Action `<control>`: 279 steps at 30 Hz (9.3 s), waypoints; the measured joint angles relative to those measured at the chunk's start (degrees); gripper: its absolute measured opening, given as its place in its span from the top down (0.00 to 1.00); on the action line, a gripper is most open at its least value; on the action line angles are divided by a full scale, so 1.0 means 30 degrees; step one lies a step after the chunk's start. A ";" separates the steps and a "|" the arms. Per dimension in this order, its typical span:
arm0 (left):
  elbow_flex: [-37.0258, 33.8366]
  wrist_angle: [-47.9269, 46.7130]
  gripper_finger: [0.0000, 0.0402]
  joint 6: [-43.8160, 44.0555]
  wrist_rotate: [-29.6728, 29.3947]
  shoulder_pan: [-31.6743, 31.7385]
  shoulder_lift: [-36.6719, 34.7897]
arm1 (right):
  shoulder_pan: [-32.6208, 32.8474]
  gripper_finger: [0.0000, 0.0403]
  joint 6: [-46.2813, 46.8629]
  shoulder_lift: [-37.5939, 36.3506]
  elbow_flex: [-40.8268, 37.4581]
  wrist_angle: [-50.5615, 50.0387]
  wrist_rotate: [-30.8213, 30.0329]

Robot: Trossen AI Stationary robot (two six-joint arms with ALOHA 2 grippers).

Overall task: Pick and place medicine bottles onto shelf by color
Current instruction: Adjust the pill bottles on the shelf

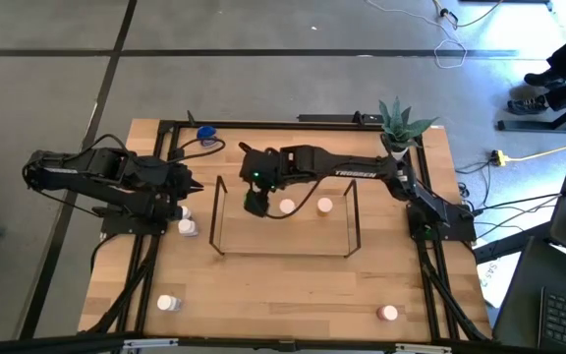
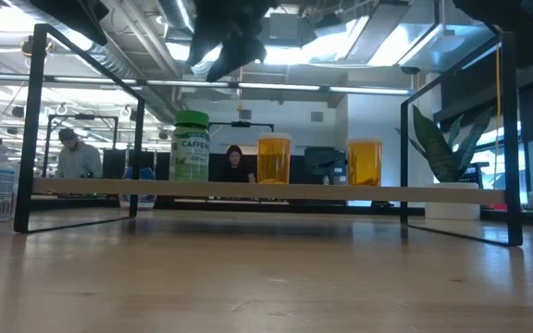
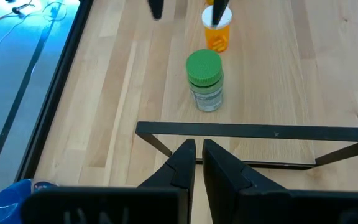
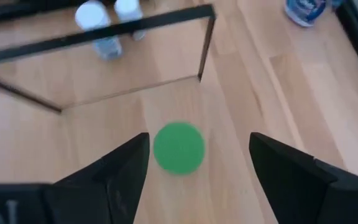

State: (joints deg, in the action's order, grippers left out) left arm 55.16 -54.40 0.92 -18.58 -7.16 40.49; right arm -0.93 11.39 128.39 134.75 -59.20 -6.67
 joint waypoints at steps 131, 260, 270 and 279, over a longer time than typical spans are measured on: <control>0.7475 -0.3572 0.94 0.2500 0.1578 1.0302 0.6564 | -0.0117 0.31 -0.5411 -0.7117 -1.6231 0.6515 0.2644; 0.7474 -0.3574 0.94 0.2500 0.1585 1.0295 0.6572 | -0.0153 0.47 -0.1459 -0.6473 -1.5029 -0.0990 0.2614; 0.7468 -0.3589 0.94 0.2508 0.1585 1.0295 0.6564 | -0.0164 0.47 -0.2587 -0.6527 -1.2844 0.0566 0.2473; 0.7468 -0.3596 0.94 0.2520 0.1585 1.0295 0.6564 | -0.0353 0.47 -0.4474 -0.6429 -1.2898 0.6601 0.2239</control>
State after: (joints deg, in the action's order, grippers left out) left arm 77.56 -65.19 8.48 -13.82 23.73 60.18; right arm -1.99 -2.03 109.11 96.06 -39.40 0.04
